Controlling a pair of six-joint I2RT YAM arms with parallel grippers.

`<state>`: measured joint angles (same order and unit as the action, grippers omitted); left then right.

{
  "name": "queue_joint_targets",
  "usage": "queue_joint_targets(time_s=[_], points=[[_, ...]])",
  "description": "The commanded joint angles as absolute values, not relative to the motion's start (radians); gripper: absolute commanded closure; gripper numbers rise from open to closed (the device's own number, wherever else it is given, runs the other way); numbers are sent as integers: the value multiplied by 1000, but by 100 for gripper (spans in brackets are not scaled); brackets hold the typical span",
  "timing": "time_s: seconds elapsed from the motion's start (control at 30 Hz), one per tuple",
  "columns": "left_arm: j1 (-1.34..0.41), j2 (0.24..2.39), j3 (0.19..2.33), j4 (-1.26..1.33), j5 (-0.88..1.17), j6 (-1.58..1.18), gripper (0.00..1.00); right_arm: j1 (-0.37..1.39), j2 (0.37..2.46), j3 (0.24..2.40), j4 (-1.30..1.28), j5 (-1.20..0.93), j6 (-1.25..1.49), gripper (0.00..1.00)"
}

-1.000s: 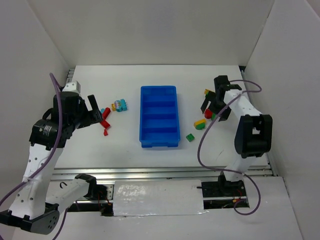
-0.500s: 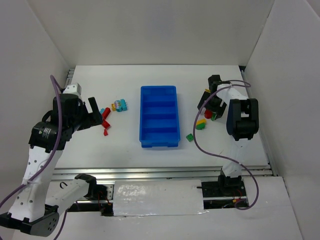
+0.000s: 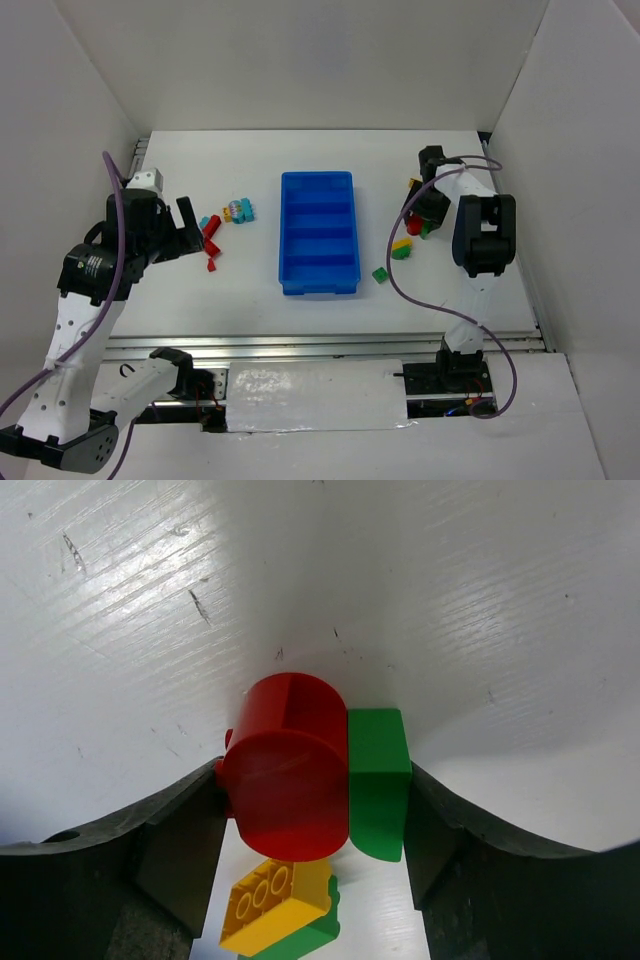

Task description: Sort the legos into containers by color

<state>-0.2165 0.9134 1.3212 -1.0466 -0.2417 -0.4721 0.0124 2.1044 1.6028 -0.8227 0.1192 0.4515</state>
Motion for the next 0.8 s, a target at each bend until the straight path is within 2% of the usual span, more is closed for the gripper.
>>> queue_joint_targets(time_s=[0.0, 0.13, 0.23, 0.3, 0.4, 0.53, 0.6, 0.77], points=[[-213, 916, 1348, -1035, -238, -474, 1, 12, 2021, 1605, -816, 110, 448, 100], [-213, 963, 1431, -1019, -137, -502, 0, 86, 1852, 1583, -807, 83, 437, 100], [-213, 1020, 1501, -979, 13, -543, 0, 234, 1662, 1554, -795, 84, 411, 100], [-213, 1060, 1526, -942, 115, -584, 1, 356, 1528, 1522, -755, 11, 352, 100], [-215, 1110, 1561, -856, 308, -649, 0, 487, 1361, 1419, -652, -217, 243, 100], [-244, 1207, 1638, -810, 474, -724, 1, 647, 1145, 1306, -559, -319, 140, 100], [-280, 1233, 1670, -811, 509, -756, 0, 692, 1080, 1258, -506, -328, 139, 100], [-317, 1210, 1622, -732, 597, -833, 1, 742, 1068, 1267, -519, -322, 146, 99]])
